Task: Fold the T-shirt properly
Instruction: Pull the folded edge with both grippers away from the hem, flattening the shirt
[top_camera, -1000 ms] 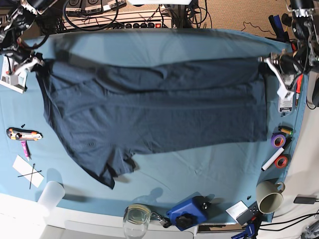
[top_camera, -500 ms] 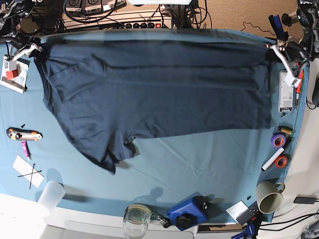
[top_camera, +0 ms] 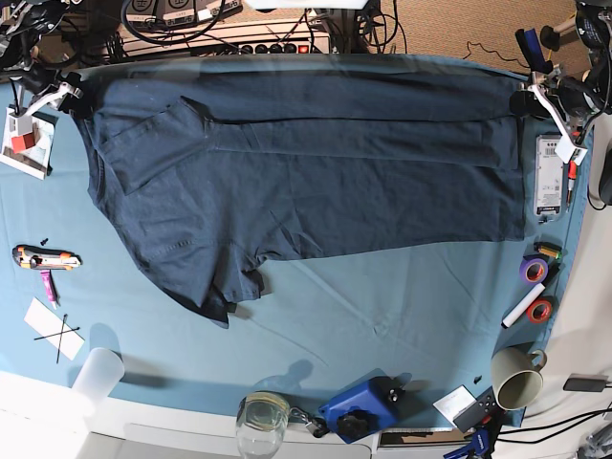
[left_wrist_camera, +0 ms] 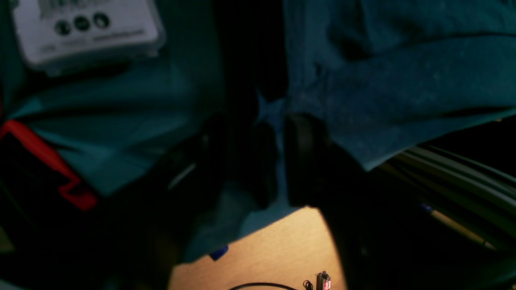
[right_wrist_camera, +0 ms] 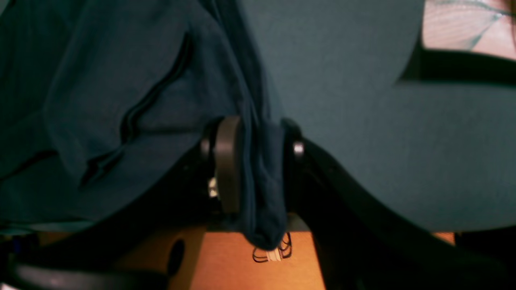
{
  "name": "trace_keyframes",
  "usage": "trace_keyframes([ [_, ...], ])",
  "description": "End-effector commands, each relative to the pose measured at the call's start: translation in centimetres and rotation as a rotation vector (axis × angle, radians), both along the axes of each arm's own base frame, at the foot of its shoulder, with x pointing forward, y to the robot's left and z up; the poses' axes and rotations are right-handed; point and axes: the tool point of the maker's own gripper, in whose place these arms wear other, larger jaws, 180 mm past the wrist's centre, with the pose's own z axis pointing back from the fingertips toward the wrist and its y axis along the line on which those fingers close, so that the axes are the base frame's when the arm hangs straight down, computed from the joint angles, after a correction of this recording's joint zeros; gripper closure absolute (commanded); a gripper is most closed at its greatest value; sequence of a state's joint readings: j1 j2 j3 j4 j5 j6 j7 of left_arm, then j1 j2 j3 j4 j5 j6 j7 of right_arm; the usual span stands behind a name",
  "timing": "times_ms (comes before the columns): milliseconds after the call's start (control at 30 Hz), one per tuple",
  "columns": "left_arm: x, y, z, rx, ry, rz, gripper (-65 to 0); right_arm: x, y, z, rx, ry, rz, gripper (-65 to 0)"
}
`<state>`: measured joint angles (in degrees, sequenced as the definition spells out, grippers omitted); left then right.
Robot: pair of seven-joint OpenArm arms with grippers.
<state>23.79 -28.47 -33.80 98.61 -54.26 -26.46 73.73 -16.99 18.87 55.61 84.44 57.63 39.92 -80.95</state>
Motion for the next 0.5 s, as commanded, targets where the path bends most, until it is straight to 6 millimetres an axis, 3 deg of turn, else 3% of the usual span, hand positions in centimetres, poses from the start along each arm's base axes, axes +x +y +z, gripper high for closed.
trace_keyframes([
  [0, 0.6, 0.7, 0.9, 0.017, -0.027, -0.008, -27.1, 1.2, -1.1, 2.2, -0.031, -0.071, 0.009, -16.2],
  [100, 1.1, 1.7, 1.9, 0.058, -0.058, 0.008, -27.1, 2.3, -2.1, 4.4, -0.050, -0.125, 0.032, -16.2],
  [300, 3.8, 4.1, 6.7, 0.134, -0.266, 0.073, -27.1, 3.5, -4.6, 7.5, -0.141, -0.146, 0.062, -16.2],
  [467, 5.7, 3.6, 8.9, 0.136, -0.384, 0.079, -27.1, 6.1, -4.5, 10.3, -0.132, -0.264, 0.075, -16.2],
])
